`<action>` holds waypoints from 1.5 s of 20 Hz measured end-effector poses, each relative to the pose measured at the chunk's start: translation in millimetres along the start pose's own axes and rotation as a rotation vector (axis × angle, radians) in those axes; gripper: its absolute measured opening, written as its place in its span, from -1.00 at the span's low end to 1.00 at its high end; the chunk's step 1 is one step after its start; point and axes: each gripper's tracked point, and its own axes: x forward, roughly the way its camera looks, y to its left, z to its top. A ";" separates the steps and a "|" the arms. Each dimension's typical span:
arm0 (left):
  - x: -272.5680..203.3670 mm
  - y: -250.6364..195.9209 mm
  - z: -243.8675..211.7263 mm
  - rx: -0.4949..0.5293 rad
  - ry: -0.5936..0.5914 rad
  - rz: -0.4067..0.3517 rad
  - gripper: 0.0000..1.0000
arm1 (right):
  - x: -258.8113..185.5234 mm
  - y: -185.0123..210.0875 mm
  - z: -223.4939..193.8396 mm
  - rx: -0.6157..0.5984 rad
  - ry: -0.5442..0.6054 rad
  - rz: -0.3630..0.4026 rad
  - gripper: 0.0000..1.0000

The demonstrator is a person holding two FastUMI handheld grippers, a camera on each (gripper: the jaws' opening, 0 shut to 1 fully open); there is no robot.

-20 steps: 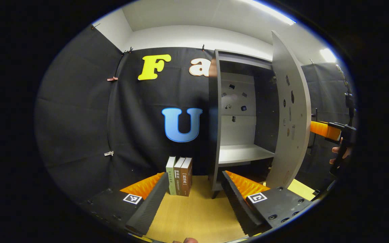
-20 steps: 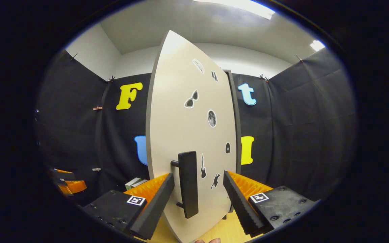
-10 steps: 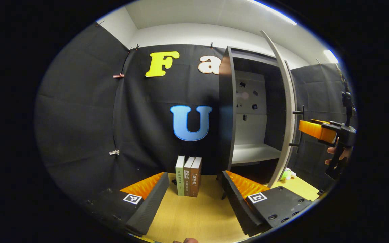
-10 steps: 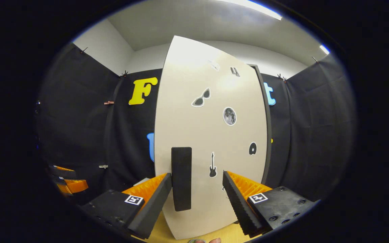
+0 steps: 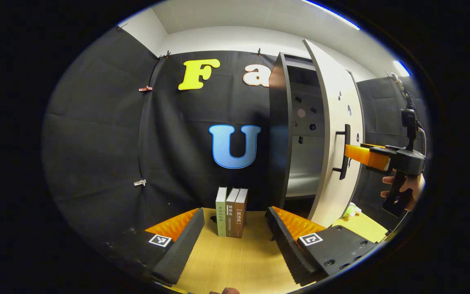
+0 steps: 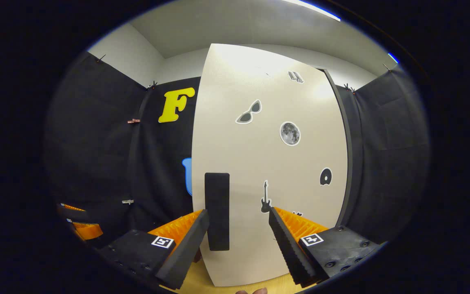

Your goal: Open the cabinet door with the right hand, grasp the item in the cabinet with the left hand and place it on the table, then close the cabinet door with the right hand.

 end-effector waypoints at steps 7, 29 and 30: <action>-4.3 2.9 -2.2 -0.017 0.002 0.016 0.95 | 35.6 6.1 -6.6 0.036 0.019 0.001 0.94; -33.2 -4.3 -0.3 -0.044 -0.001 0.025 0.96 | 86.4 -8.5 -18.0 0.014 0.041 -0.075 0.94; -34.5 -6.3 -0.2 -0.045 -0.002 0.025 0.94 | 80.6 -13.6 -11.7 0.020 0.031 -0.078 0.94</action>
